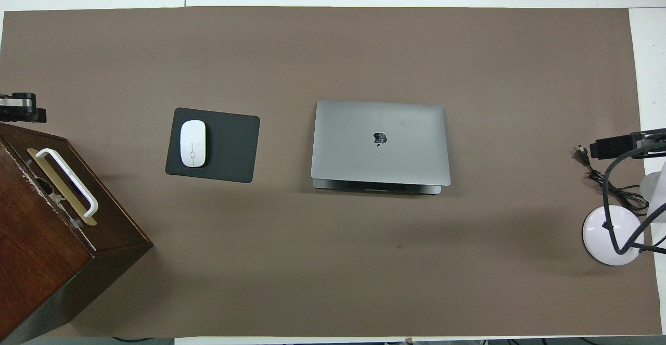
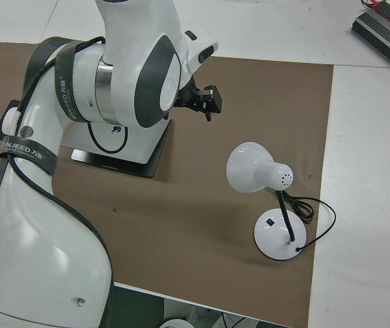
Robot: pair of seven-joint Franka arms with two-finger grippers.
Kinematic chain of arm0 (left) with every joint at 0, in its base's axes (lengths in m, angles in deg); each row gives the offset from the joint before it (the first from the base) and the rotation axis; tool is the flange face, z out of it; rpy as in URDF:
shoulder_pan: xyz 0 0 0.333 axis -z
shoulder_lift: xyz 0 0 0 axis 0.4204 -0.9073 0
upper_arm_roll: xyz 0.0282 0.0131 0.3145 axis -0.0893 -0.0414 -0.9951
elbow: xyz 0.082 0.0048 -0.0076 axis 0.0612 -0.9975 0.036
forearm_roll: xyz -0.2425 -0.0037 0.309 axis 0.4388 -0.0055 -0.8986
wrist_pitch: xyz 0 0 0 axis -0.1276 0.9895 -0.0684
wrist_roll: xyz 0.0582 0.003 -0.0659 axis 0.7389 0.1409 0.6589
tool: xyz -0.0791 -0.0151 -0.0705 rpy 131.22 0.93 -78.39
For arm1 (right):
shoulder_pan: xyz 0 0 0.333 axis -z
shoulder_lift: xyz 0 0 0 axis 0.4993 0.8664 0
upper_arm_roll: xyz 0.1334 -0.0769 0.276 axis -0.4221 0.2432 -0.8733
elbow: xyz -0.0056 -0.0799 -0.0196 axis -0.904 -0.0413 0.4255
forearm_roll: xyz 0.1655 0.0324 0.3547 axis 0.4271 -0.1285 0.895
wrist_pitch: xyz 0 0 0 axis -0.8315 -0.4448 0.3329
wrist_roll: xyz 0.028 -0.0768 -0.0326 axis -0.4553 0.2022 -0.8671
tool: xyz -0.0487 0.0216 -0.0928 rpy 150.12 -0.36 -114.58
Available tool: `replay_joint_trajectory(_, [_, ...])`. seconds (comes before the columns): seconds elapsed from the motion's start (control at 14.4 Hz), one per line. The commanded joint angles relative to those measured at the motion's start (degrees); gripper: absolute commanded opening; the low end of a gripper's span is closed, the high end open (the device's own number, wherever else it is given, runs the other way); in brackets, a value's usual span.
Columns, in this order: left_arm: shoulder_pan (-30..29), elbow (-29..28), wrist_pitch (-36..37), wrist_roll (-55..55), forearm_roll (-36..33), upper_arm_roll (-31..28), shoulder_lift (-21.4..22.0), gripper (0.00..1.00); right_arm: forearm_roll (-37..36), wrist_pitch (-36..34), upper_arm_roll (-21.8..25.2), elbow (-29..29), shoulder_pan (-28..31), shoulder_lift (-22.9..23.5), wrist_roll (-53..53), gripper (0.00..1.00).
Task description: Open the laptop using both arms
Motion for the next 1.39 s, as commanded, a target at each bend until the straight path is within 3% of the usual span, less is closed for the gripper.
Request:
replay_joint_trajectory(0.0, [0.6,-2.4,-2.5,0.6,1.7,-0.3,1.4,0.0,-0.7,3.3,-0.4,-2.6,0.9,-1.1,-1.6,1.0])
replay_joint_trajectory(0.21, [2.0,-8.3,-7.7,0.3,2.0,-0.2,3.8,0.0,-0.7,3.6,-0.4,-2.7,0.8,-0.9,-1.6,1.0])
replay_joint_trajectory(0.42, [4.5,-20.8,-20.6,0.7,3.9,-0.3,9.0,0.0,-0.7,7.5,-0.4,-3.3,1.4,-0.4,-2.6,1.0])
replay_joint_trajectory(0.62, [5.8,-30.4,-29.4,0.8,4.6,-0.2,13.2,0.0,0.0,16.3,-0.5,-4.4,2.4,1.8,-3.4,1.0])
replay_joint_trajectory(0.83, [6.7,-34.5,-33.3,0.7,4.9,-0.2,14.9,0.0,0.3,20.5,-0.6,-5.0,1.5,4.8,-2.6,1.0])
replay_joint_trajectory(1.11, [11.4,-46.2,-45.1,0.8,4.9,-0.3,19.8,0.0,7.5,34.4,-1.1,-11.9,-1.9,6.0,1.5,1.0])
replay_joint_trajectory(1.32, [14.6,-49.0,-47.6,1.0,4.9,-0.3,20.5,0.0,9.1,42.3,-1.0,-15.7,-7.4,6.9,9.5,1.0])
